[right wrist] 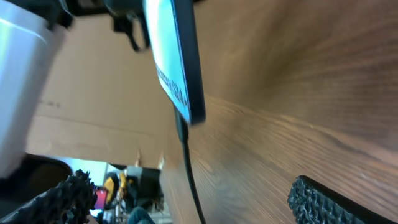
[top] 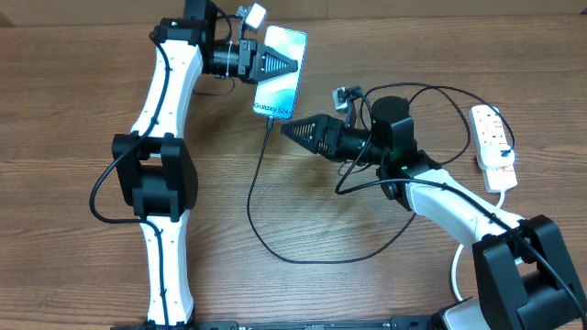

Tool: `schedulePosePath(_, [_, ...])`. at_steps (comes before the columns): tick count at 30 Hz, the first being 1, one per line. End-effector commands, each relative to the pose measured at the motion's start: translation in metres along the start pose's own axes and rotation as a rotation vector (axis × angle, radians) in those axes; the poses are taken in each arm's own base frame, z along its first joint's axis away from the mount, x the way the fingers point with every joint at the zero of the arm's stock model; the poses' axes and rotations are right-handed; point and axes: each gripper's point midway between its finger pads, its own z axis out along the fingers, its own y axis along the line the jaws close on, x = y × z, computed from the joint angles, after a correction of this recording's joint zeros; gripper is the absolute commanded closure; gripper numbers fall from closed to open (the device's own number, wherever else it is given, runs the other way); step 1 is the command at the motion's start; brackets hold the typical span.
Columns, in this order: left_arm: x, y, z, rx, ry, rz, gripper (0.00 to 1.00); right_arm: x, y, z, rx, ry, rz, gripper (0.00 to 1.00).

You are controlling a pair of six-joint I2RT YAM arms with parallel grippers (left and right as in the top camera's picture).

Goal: Plug charger to phone and switch on socket

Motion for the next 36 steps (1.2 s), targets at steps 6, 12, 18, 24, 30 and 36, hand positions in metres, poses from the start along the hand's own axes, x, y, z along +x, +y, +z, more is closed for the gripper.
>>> schedulePosePath(6, [0.009, 0.016, 0.003, -0.257, 0.085, 0.088, 0.96, 0.012, -0.021, -0.006, 0.074, 0.068, -0.099, 0.0])
schedulePosePath(12, [0.023, 0.04, 0.011, -0.404, 0.167, 0.095, 0.96, 0.01, -0.033, -0.012, 0.108, 0.068, -0.066, 0.0])
schedulePosePath(18, [0.025, 0.026, 0.029, -0.311, 0.203, 0.279, 0.96, 0.009, -0.037, -0.015, 0.123, 0.066, -0.051, 0.0])
schedulePosePath(24, [0.012, -0.016, 0.034, -0.057, 0.103, 0.405, 0.96, 0.01, -0.038, -0.015, 0.124, 0.069, -0.072, 0.0])
schedulePosePath(30, [0.007, -0.033, 0.032, 0.04, 0.055, 0.429, 0.93, 0.009, -0.039, -0.015, 0.128, 0.065, -0.073, 0.0])
schedulePosePath(36, [0.007, -0.03, 0.032, 0.019, 0.064, 0.398, 0.96, 0.007, -0.047, -0.017, 0.173, 0.046, -0.06, 0.0])
